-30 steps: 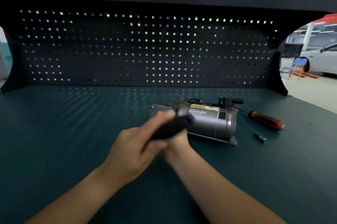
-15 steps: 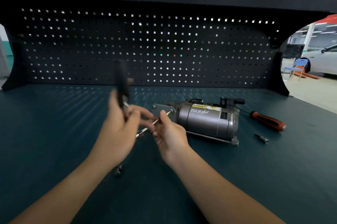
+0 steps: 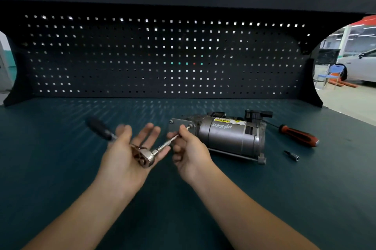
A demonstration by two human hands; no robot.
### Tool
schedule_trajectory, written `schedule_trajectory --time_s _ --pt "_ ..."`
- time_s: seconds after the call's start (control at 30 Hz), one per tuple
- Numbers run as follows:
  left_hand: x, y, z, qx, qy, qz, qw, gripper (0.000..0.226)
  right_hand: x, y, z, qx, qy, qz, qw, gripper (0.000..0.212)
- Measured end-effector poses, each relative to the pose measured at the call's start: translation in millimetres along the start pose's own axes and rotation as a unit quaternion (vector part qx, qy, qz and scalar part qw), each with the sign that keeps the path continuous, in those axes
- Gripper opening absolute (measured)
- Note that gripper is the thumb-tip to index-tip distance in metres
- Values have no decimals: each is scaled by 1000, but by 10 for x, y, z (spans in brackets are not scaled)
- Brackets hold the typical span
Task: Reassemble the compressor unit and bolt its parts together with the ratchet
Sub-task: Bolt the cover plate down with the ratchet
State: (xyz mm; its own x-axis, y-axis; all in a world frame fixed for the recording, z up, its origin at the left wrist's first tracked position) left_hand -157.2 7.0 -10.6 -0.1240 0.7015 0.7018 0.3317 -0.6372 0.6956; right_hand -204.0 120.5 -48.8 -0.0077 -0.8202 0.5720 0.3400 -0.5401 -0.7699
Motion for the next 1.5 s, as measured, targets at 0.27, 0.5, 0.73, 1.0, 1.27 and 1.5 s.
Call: schedule_trajectory --time_s 0.27,0.5,0.73,1.0,1.27,1.5 --pt "537 286 261 225 -236 -370 870 58 9 7 -4 -13 0 23 1000 29" --pt "682 147 454 323 -325 -534 710 69 -44 -61 -40 -40 -10 11 999 45" --pt "99 83 39 -14 -2 -28 1000 30 -1 -51 -37 -2 -19 6 1000 21" --pt "394 341 163 184 -134 -316 921 48 -100 -97 -18 -48 37 98 993 27" --pt "678 230 429 281 -246 -482 793 61 -96 -114 -35 -64 21 62 996 36" --pt "-27 -20 21 -62 62 28 996 39 -12 -49 -46 -19 -28 54 998 20"
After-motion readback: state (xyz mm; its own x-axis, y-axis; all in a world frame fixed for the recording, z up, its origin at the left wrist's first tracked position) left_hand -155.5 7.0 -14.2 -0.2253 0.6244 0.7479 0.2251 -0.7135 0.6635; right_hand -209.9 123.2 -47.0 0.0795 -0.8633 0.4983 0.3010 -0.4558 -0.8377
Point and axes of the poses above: each hand's wrist, its own z-axis away from the middle knuckle, its own x-axis out of the palm, y = z × x, the point moved 9 cm from there along -z, towards the middle knuckle, and after that the axes turned 3 degrees about x, right-handed, at the moved point
